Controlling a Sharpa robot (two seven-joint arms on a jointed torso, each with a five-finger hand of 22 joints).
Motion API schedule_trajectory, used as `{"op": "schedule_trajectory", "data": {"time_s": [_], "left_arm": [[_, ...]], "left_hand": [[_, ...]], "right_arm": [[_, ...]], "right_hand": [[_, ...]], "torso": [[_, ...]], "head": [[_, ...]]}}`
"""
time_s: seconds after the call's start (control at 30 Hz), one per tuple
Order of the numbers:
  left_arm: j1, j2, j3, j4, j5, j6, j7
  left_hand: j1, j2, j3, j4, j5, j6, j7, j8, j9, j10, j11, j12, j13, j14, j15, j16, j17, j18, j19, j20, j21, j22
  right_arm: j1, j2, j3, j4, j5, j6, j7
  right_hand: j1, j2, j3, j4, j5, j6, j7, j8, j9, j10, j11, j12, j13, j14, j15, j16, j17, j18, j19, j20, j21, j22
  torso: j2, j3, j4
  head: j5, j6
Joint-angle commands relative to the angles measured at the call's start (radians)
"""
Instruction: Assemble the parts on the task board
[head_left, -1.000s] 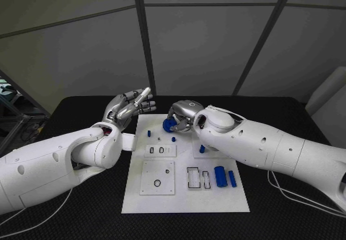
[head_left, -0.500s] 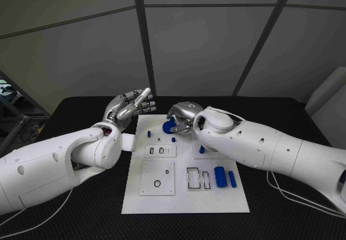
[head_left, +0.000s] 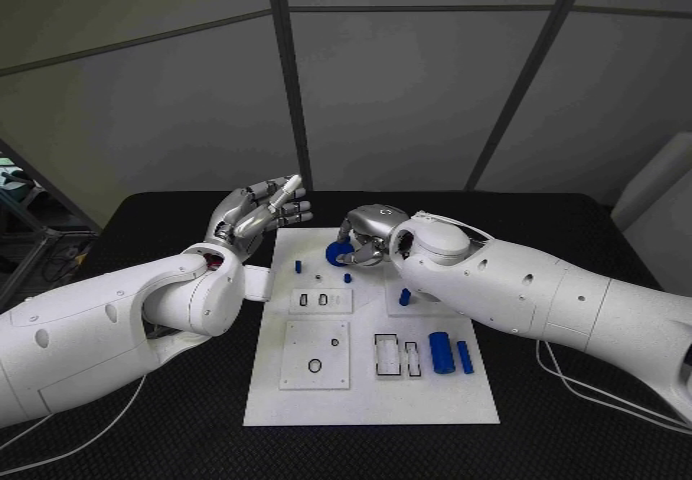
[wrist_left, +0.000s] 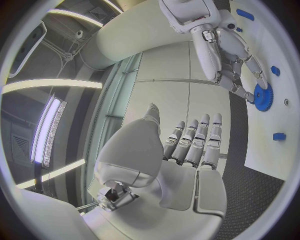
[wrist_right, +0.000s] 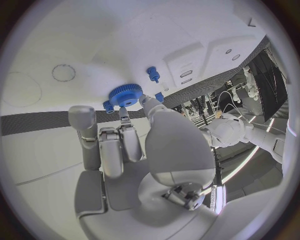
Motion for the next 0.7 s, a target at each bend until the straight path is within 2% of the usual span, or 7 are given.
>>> {"op": "schedule_trajectory", "data": {"time_s": [0.03, 0.13, 0.3, 0.57, 0.63, 0.7], "left_arm": [[0.002, 0.0, 0.001, 0.001, -0.009, 0.015, 0.003], [0.002, -0.001, 0.001, 0.002, -0.009, 0.017, 0.002], [0.002, -0.003, 0.001, 0.002, -0.009, 0.018, 0.0], [0.002, -0.005, 0.001, 0.002, -0.009, 0.018, 0.0], [0.002, -0.004, 0.001, 0.002, -0.009, 0.019, 0.0], [0.002, -0.005, 0.001, 0.002, -0.009, 0.018, 0.0]], "left_hand": [[0.008, 0.003, 0.0, -0.007, 0.005, -0.006, 0.126, -0.003, -0.001, -0.006, -0.001, -0.005, -0.001, -0.005, 0.002, -0.006, -0.001, -0.008, -0.006, -0.003, -0.006, -0.001], [0.01, 0.005, 0.003, -0.009, 0.005, -0.005, 0.126, -0.003, -0.001, -0.007, -0.001, -0.006, -0.001, -0.006, 0.002, -0.006, 0.0, -0.008, -0.006, -0.003, -0.006, -0.002], [0.013, 0.011, 0.01, -0.013, 0.005, -0.007, 0.126, -0.003, -0.001, -0.008, -0.001, -0.006, -0.001, -0.006, 0.002, -0.005, 0.0, -0.008, -0.006, -0.003, -0.006, -0.002], [0.015, 0.014, 0.014, -0.016, 0.005, -0.008, 0.126, -0.004, -0.001, -0.01, -0.001, -0.007, -0.001, -0.006, 0.002, -0.005, 0.0, -0.008, -0.006, -0.003, -0.006, -0.003], [0.016, 0.014, 0.015, -0.017, 0.005, -0.009, 0.126, -0.004, -0.001, -0.01, -0.001, -0.007, -0.001, -0.006, 0.002, -0.005, 0.0, -0.008, -0.006, -0.003, -0.006, -0.003], [0.017, 0.015, 0.016, -0.018, 0.005, -0.008, 0.126, -0.004, -0.001, -0.011, -0.001, -0.007, -0.001, -0.007, 0.002, -0.005, 0.0, -0.008, -0.006, -0.003, -0.006, -0.003]], "right_arm": [[0.001, -0.004, -0.001, 0.001, 0.024, 0.036, 0.001], [0.001, -0.01, -0.001, 0.003, 0.03, 0.045, -0.004], [0.001, -0.022, -0.001, 0.005, 0.04, 0.049, -0.016], [0.001, -0.039, -0.001, 0.017, 0.043, -0.029, -0.025], [0.001, -0.048, -0.001, 0.027, 0.041, -0.048, -0.024], [0.001, -0.064, -0.001, 0.045, 0.039, -0.069, -0.02]], "right_hand": [[-0.029, 0.009, -0.004, 0.024, 0.027, 0.002, 0.0, 0.001, -0.002, 0.007, 0.002, 0.004, 0.1, 0.1, 0.006, 0.006, 0.247, -0.013, 0.001, 0.005, 0.007, 0.002], [-0.043, 0.009, -0.007, 0.036, 0.032, 0.0, 0.0, -0.001, -0.004, 0.007, 0.002, 0.005, 0.1, 0.1, 0.006, 0.005, 0.247, -0.013, 0.001, 0.005, 0.007, 0.001], [-0.068, 0.009, -0.016, 0.058, 0.03, -0.007, 0.002, -0.006, -0.007, 0.005, 0.003, 0.004, 0.098, 0.1, 0.007, 0.005, 0.246, -0.013, -0.001, 0.006, 0.007, 0.0], [-0.056, -0.005, -0.017, 0.055, 0.039, -0.028, 0.006, -0.017, -0.011, 0.004, 0.007, 0.003, 0.098, 0.1, 0.01, 0.005, 0.246, -0.013, -0.002, 0.008, 0.007, -0.002], [-0.048, -0.008, -0.014, 0.05, 0.047, -0.028, 0.006, -0.017, -0.011, 0.004, 0.007, 0.003, 0.098, 0.1, 0.011, 0.005, 0.246, -0.013, -0.002, 0.008, 0.007, -0.001], [-0.042, -0.008, -0.011, 0.048, 0.054, -0.026, 0.007, -0.016, -0.01, 0.005, 0.007, 0.004, 0.099, 0.1, 0.011, 0.005, 0.246, -0.013, -0.001, 0.009, 0.008, 0.0]], "torso": [[0.0, 0.0, -0.0003], [0.0, 0.001, -0.0003], [0.0, 0.0004, -0.0024], [-0.001, 0.001, -0.0022], [0.0, 0.0002, -0.0001], [0.0, 0.0011, -0.0002]], "head": [[0.001, -0.001], [0.002, -0.002], [0.002, -0.003], [-0.002, 0.001], [-0.004, 0.002], [-0.003, 0.002]]}}
